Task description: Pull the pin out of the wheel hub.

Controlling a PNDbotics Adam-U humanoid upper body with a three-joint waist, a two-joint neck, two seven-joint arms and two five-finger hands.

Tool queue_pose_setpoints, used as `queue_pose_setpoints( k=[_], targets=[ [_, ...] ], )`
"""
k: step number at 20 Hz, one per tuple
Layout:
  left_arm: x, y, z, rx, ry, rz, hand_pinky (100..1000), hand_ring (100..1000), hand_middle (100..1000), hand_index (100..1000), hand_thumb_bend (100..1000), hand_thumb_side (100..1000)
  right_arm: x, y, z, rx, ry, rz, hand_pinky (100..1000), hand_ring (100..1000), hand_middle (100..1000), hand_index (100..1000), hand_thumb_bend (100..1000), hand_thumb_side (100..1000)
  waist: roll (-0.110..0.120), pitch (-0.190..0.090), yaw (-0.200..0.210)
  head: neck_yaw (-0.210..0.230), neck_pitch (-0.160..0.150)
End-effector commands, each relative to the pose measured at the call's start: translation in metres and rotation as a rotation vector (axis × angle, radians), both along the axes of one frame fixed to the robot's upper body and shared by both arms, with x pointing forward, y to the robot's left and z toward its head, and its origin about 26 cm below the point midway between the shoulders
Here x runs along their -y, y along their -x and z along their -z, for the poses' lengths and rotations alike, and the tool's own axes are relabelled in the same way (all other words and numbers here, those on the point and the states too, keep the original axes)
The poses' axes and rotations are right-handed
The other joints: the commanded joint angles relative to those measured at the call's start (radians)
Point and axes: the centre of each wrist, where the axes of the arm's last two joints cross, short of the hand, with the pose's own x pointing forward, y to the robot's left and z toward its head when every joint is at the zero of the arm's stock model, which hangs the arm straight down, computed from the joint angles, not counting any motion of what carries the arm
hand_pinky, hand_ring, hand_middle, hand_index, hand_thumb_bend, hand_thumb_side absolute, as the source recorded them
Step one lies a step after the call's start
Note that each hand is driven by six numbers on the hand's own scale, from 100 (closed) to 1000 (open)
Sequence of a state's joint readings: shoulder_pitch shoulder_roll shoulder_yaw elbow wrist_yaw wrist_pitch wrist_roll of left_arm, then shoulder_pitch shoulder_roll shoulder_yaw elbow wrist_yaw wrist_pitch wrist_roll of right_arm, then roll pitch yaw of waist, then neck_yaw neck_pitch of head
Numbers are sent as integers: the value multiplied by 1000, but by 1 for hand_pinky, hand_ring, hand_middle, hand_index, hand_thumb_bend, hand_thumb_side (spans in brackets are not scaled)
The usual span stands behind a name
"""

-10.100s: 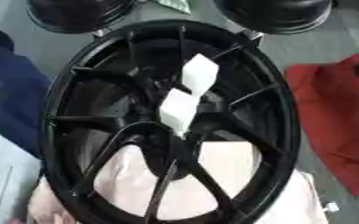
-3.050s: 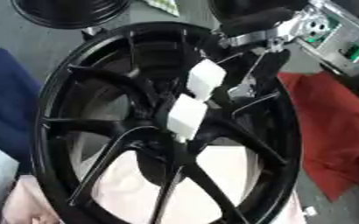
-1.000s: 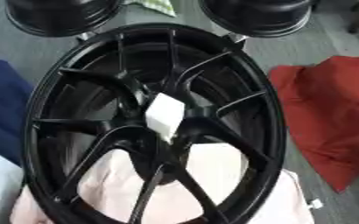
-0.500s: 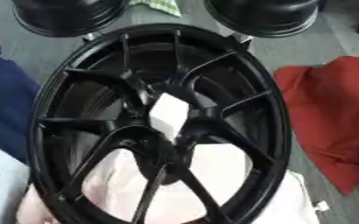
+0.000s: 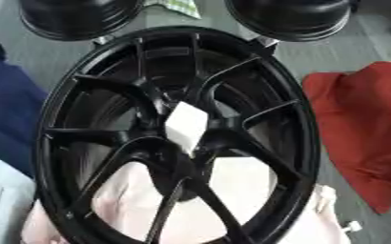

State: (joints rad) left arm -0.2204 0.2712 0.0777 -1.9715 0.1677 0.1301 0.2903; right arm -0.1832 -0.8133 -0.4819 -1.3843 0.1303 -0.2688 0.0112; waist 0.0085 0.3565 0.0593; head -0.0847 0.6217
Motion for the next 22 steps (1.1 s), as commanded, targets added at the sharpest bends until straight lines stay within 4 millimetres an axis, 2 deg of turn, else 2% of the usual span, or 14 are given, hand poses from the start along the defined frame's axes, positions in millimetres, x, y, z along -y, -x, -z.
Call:
queue_pose_setpoints(
  k=[1,4,5,6,7,10,14,22],
  targets=[
    [-1,2,-10,39,-10,0,620,633,512,696,649,448,-21,-6,-17,115,-38,-40,772,737,661,761,100,657,-4,-20,3,0,-17],
    [1,2,-11,44,-12,4,620,633,512,696,649,448,-50,-16,-17,162,-96,-103,757,720,636,742,100,705,-3,-19,10,-5,-21],
    [1,2,-11,46,-12,7,620,633,512,696,649,448,-61,-19,-17,173,-117,-126,756,718,633,741,100,707,-3,-19,12,-7,-23],
    [2,2,-12,47,-13,8,620,632,512,696,649,448,-71,-22,-17,182,-134,-149,748,707,624,733,100,656,-2,-19,14,-8,-25],
    [2,2,-12,49,-15,9,620,632,512,696,649,448,-82,-24,-18,192,-153,-175,746,703,620,731,100,704,-2,-19,16,-10,-25],
    [3,2,-13,52,-18,7,620,633,512,695,650,447,-105,-28,-22,211,-204,-239,744,698,615,728,100,706,0,-19,19,-11,-27],
    [3,2,-13,53,-16,4,619,632,512,695,650,447,-115,-30,-27,222,-270,-278,741,693,610,725,100,713,1,-17,21,-6,-33],
    [3,2,-12,51,-14,4,620,632,512,695,650,447,-119,-30,-33,234,-315,-333,742,692,608,725,100,707,1,-14,21,-6,-36]
  ],
)
